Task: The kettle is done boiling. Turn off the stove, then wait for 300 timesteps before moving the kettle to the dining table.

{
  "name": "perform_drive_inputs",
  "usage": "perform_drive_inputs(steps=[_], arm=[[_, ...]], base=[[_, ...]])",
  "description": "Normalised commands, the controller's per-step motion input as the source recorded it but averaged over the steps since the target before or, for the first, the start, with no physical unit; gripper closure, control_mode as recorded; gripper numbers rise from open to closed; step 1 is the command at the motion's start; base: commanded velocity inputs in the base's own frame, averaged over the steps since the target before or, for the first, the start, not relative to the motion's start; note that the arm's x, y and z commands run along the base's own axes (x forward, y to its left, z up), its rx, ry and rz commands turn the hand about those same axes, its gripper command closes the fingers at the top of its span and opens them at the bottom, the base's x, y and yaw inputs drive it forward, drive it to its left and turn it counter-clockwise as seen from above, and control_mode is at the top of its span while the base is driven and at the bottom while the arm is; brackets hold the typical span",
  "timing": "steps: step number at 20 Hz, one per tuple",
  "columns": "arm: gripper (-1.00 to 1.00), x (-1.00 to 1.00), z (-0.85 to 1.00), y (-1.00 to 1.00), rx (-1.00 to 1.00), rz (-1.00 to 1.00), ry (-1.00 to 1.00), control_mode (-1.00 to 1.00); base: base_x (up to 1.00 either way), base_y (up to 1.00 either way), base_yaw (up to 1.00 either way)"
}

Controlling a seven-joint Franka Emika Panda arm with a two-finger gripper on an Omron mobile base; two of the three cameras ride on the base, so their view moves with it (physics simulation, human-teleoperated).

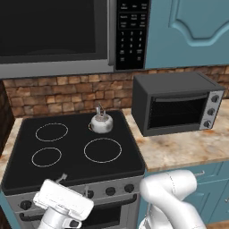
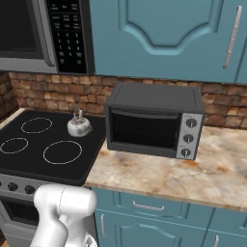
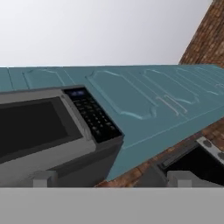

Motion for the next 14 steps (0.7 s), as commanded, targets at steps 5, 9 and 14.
perform_drive_inputs(steps=[5,9,14], arm=[[-1.00,0.00,0.57,-0.33,0.16,0.00,-0.05,-1.00],[-1.00,0.05,0.58,-0.33,0.15,0.00,-0.02,-1.00],[-1.00,0.00,0.49,-0.38,0.15,0.00,-0.01,-1.00]], base=[[0.00,0.00,0.00],[0.00,0.00,0.00],[0.00,0.00,0.00]])
